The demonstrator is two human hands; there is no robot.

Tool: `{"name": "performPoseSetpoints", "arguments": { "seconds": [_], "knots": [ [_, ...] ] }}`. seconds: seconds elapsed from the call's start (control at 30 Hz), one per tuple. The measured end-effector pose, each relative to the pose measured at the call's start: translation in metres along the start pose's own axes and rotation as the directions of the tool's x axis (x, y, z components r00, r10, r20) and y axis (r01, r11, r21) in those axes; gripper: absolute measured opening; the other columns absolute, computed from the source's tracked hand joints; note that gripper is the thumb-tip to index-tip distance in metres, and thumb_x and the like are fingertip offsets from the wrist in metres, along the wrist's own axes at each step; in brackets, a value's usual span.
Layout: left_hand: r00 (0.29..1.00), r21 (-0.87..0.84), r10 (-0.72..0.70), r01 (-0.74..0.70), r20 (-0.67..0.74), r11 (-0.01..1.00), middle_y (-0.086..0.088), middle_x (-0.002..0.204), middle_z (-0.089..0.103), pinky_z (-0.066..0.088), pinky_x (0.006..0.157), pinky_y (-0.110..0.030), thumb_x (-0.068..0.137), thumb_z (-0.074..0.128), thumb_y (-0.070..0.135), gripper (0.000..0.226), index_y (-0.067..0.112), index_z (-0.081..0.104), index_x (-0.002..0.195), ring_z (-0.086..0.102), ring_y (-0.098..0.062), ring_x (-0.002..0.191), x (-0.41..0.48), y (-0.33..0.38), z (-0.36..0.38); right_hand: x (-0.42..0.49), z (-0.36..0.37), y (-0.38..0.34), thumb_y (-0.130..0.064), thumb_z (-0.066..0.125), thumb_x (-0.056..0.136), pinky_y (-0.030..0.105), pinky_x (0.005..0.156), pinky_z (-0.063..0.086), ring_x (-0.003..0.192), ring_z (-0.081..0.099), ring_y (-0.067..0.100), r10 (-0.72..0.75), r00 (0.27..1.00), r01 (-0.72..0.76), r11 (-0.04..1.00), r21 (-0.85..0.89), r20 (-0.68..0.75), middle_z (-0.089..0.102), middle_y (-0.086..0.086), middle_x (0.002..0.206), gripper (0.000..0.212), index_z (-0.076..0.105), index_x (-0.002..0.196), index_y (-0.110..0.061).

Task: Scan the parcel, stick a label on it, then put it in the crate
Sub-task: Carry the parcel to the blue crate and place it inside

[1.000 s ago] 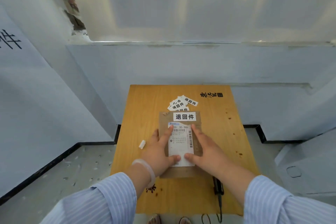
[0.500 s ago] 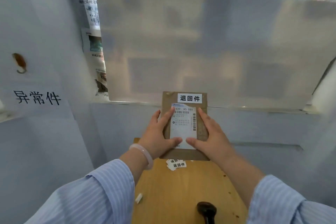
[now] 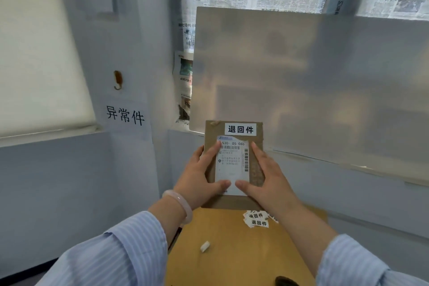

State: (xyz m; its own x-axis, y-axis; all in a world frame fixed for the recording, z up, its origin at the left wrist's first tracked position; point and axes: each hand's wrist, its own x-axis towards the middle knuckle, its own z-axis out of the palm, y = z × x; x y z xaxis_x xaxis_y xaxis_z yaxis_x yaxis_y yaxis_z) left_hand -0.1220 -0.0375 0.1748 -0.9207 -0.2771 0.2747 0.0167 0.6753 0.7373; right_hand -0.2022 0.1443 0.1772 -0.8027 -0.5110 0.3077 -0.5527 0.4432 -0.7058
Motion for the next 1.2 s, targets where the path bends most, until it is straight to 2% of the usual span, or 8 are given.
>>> {"name": "performPoseSetpoints", "arguments": {
  "seconds": [0.27,0.37,0.47,0.73,0.9,1.03,1.1,1.2],
  "knots": [
    [0.977,0.029,-0.129,0.136,-0.171,0.990,0.001,0.153,0.016,0.032,0.113,-0.040,0.074,0.075,0.039,0.090,0.061,0.015,0.138,0.029,-0.023,0.136,-0.079,-0.048,-0.084,-0.010,0.080,-0.076,-0.042,0.078,0.074,0.043,0.116,0.029,0.141,0.025,0.017,-0.127,0.978,0.116,0.991,0.072,0.163,0.027,-0.002,0.154,0.099,0.010,0.144,-0.055],
    [0.959,0.025,-0.168,0.178,-0.228,0.984,0.002,0.154,0.015,0.030,0.114,-0.042,0.075,0.075,0.037,0.089,0.069,0.011,0.128,0.026,-0.022,0.138,-0.122,-0.067,-0.119,-0.023,0.117,-0.115,-0.044,0.078,0.073,0.047,0.115,0.029,0.143,0.024,0.018,-0.171,0.960,0.152,0.983,0.101,0.221,0.026,-0.001,0.156,0.097,0.008,0.138,-0.062],
    [0.927,0.048,-0.239,0.263,-0.289,0.964,0.002,0.155,0.012,0.029,0.115,-0.046,0.073,0.075,0.039,0.090,0.074,0.008,0.123,0.023,-0.025,0.140,-0.173,-0.091,-0.166,-0.042,0.166,-0.160,-0.046,0.078,0.071,0.044,0.116,0.028,0.142,0.026,0.015,-0.236,0.927,0.198,0.968,0.153,0.291,0.027,-0.006,0.156,0.097,0.011,0.140,-0.061],
    [0.777,0.050,-0.446,0.519,-0.445,0.853,0.002,0.152,0.011,0.030,0.114,-0.039,0.073,0.076,0.038,0.092,0.062,0.016,0.138,0.026,-0.024,0.137,-0.366,-0.163,-0.318,-0.140,0.333,-0.315,-0.044,0.077,0.072,0.039,0.115,0.030,0.141,0.028,0.010,-0.407,0.784,0.259,0.900,0.350,0.468,0.028,-0.010,0.154,0.093,0.019,0.145,-0.054],
    [0.674,0.005,-0.495,0.595,-0.549,0.804,0.004,0.147,0.014,0.029,0.111,-0.031,0.074,0.075,0.037,0.091,0.067,0.014,0.133,0.027,-0.020,0.134,-0.468,-0.199,-0.389,-0.191,0.420,-0.401,-0.043,0.078,0.070,0.042,0.113,0.034,0.138,0.032,0.013,-0.487,0.692,0.283,0.862,0.420,0.533,0.032,-0.007,0.152,0.092,0.023,0.144,-0.053],
    [0.602,-0.045,-0.530,0.634,-0.597,0.772,0.001,0.149,0.016,0.023,0.105,-0.021,0.076,0.075,0.031,0.089,0.062,0.014,0.132,0.028,-0.019,0.135,-0.523,-0.225,-0.427,-0.221,0.475,-0.452,-0.039,0.078,0.073,0.040,0.112,0.034,0.137,0.031,0.013,-0.525,0.617,0.304,0.846,0.439,0.586,0.030,-0.009,0.152,0.092,0.023,0.146,-0.048],
    [0.572,-0.071,-0.540,0.643,-0.617,0.763,0.002,0.149,0.017,0.026,0.107,-0.022,0.076,0.076,0.030,0.089,0.064,0.014,0.130,0.030,-0.019,0.135,-0.542,-0.241,-0.445,-0.228,0.501,-0.473,-0.038,0.078,0.074,0.034,0.112,0.033,0.137,0.031,0.011,-0.543,0.588,0.307,0.835,0.456,0.599,0.029,-0.010,0.152,0.092,0.022,0.147,-0.047],
    [0.523,-0.109,-0.583,0.680,-0.622,0.725,0.005,0.154,0.012,0.029,0.115,-0.037,0.075,0.075,0.034,0.091,0.070,0.011,0.128,0.026,-0.021,0.139,-0.564,-0.272,-0.472,-0.234,0.542,-0.499,-0.037,0.078,0.075,0.029,0.108,0.031,0.138,0.029,0.010,-0.554,0.553,0.304,0.829,0.469,0.622,0.028,-0.012,0.153,0.092,0.022,0.147,-0.046]
  ]
}}
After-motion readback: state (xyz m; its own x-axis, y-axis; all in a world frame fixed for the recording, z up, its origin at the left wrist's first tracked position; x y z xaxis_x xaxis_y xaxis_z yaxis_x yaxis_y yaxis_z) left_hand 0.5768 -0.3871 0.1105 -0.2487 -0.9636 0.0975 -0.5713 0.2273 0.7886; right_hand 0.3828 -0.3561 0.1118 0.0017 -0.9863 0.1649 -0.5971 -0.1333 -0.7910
